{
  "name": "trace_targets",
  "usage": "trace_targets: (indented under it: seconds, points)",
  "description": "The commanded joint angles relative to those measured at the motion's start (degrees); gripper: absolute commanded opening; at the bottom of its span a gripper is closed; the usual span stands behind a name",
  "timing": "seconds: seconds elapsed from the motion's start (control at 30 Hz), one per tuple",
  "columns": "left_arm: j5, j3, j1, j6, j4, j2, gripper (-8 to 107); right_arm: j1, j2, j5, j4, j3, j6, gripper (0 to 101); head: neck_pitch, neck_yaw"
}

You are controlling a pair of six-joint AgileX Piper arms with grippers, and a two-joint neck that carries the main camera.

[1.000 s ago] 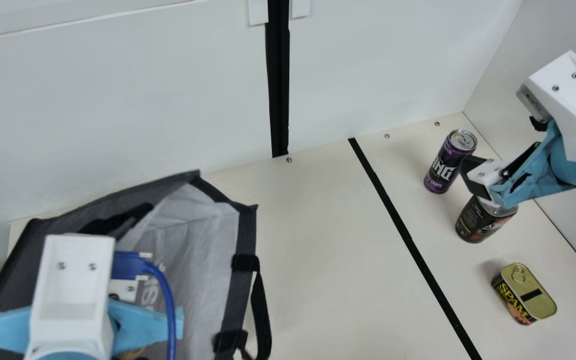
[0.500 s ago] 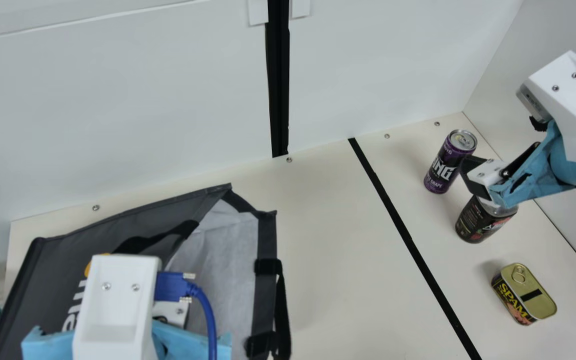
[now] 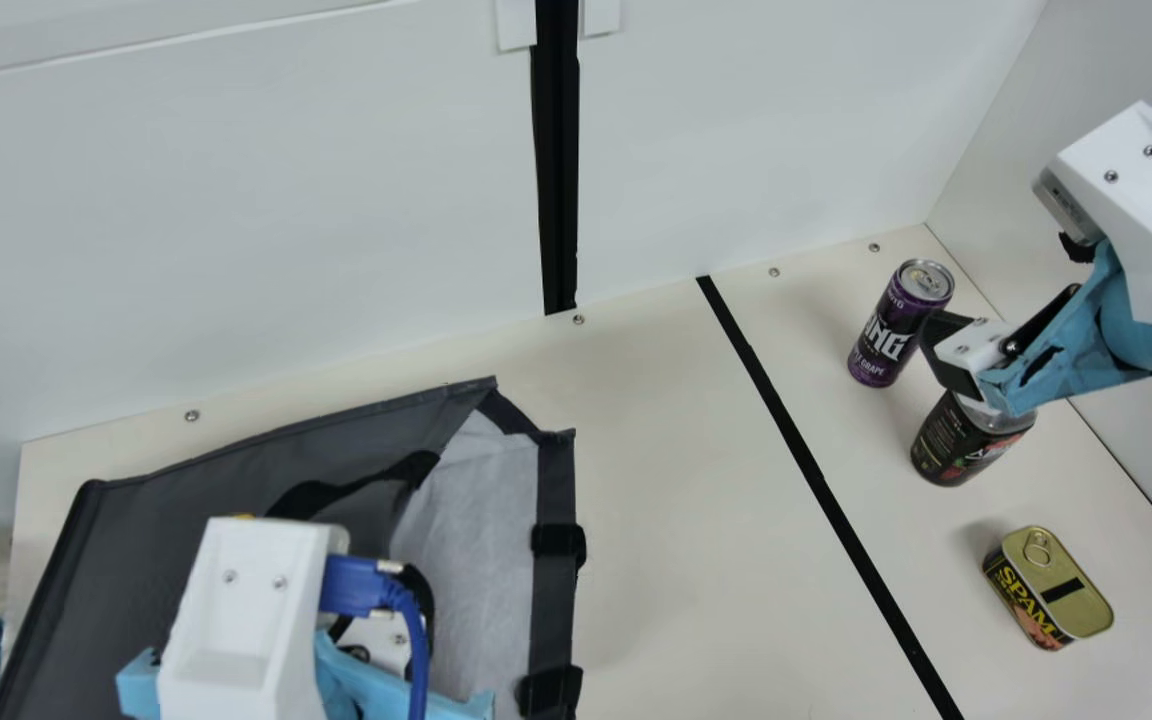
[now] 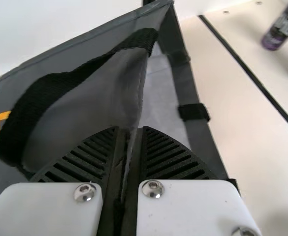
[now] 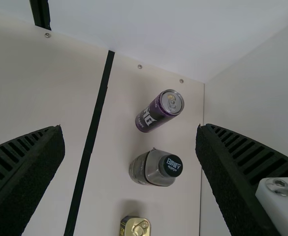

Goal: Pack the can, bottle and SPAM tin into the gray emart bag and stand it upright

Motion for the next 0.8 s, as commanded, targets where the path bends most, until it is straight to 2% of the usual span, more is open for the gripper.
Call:
trace_targets:
  seconds: [0.0, 0.47, 0.77]
  points:
    - [-2.8, 1.0, 0.6, 1.1, -2.3, -0.4, -8, 0.0, 0.0, 0.0, 0.0, 0.0, 0.0, 95, -1.3, -0.1]
    - [-13.7, 7.6, 4.0, 11.8, -11.9, -2.7, -8, 0.0, 0.0, 0.0, 0.0, 0.0, 0.0, 95, -1.3, -0.1]
    - [-18.8, 10.7, 6.2, 22.0, -23.7, -3.9, -8, 0.0, 0.0, 0.0, 0.0, 0.0, 0.0, 95, -1.3, -0.1]
